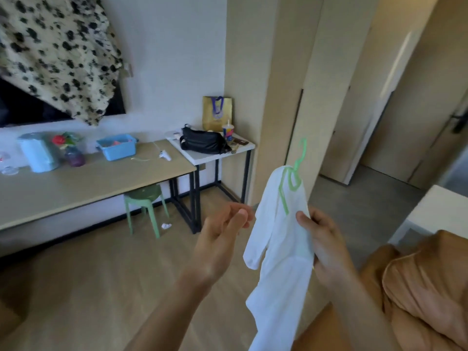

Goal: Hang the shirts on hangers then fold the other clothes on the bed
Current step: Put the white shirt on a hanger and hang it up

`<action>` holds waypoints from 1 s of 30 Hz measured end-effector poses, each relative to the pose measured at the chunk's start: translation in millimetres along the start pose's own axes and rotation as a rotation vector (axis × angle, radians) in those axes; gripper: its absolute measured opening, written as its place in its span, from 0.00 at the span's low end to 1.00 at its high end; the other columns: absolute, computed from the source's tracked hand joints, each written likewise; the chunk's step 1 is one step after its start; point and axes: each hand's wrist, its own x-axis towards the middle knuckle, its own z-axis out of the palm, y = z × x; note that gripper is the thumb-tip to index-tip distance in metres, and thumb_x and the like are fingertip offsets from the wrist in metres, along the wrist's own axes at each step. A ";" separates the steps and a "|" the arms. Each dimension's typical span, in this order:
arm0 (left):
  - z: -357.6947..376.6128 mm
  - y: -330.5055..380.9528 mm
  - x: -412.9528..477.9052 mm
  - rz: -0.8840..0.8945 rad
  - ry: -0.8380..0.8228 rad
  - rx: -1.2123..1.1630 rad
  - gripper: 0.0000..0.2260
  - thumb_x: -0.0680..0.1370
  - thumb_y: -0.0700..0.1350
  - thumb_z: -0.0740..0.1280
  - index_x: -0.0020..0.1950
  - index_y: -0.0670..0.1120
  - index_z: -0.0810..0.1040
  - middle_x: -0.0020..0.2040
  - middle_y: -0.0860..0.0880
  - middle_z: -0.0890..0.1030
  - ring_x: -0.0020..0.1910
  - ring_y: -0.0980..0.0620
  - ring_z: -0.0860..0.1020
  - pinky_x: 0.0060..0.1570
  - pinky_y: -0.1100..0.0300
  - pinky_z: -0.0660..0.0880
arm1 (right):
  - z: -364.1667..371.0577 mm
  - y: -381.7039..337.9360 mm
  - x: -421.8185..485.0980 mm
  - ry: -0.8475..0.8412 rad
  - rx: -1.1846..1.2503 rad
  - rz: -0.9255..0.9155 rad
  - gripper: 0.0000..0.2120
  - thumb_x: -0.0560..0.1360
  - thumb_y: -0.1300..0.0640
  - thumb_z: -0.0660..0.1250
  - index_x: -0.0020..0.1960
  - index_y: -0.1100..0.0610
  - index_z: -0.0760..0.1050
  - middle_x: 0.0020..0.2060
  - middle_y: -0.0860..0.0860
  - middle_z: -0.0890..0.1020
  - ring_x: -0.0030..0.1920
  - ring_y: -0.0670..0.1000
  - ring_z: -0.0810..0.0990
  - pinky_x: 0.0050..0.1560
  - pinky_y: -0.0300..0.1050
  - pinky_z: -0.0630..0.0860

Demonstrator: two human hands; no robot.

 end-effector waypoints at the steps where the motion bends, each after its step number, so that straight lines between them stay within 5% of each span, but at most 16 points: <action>1: -3.7 -6.0 20.0 -0.001 -0.034 -0.005 0.12 0.80 0.51 0.61 0.50 0.47 0.82 0.46 0.52 0.84 0.49 0.54 0.82 0.49 0.66 0.75 | 5.9 2.1 15.3 0.044 0.000 0.008 0.14 0.79 0.58 0.68 0.52 0.70 0.71 0.42 0.59 0.79 0.44 0.58 0.79 0.47 0.53 0.76; 5: -5.7 -26.0 102.3 0.003 -0.192 -0.031 0.15 0.77 0.52 0.61 0.50 0.44 0.81 0.45 0.52 0.83 0.47 0.57 0.81 0.49 0.68 0.73 | 24.4 -7.4 69.8 0.152 -0.005 -0.013 0.06 0.81 0.60 0.65 0.49 0.62 0.78 0.38 0.53 0.84 0.37 0.52 0.84 0.36 0.46 0.80; 10: 17.4 -52.8 194.7 -0.001 -0.395 -0.071 0.21 0.73 0.60 0.62 0.53 0.46 0.81 0.49 0.51 0.84 0.51 0.55 0.81 0.52 0.66 0.75 | 21.7 -14.9 145.0 0.324 -0.008 -0.050 0.08 0.80 0.60 0.67 0.51 0.66 0.78 0.43 0.64 0.82 0.43 0.59 0.82 0.50 0.58 0.79; 15: 79.6 -95.7 300.5 0.017 -0.523 -0.094 0.20 0.71 0.61 0.62 0.51 0.47 0.81 0.48 0.51 0.84 0.51 0.53 0.81 0.50 0.66 0.75 | -12.5 -8.0 244.0 0.424 -0.047 -0.084 0.08 0.80 0.57 0.67 0.53 0.62 0.80 0.48 0.63 0.84 0.52 0.68 0.82 0.57 0.68 0.79; 20: 137.9 -121.1 382.0 -0.031 -0.541 -0.114 0.11 0.79 0.51 0.67 0.50 0.45 0.82 0.47 0.50 0.85 0.49 0.54 0.82 0.47 0.70 0.74 | -48.4 -15.3 328.7 0.439 -0.042 -0.080 0.07 0.80 0.59 0.67 0.48 0.63 0.78 0.43 0.64 0.81 0.44 0.61 0.80 0.55 0.71 0.77; 30: 296.7 -153.5 584.6 -0.026 -0.556 -0.194 0.14 0.76 0.52 0.62 0.50 0.45 0.82 0.46 0.50 0.85 0.47 0.55 0.82 0.48 0.65 0.76 | -159.0 -76.3 538.9 0.532 -0.116 -0.119 0.06 0.80 0.58 0.67 0.51 0.59 0.81 0.43 0.56 0.85 0.43 0.57 0.84 0.48 0.60 0.82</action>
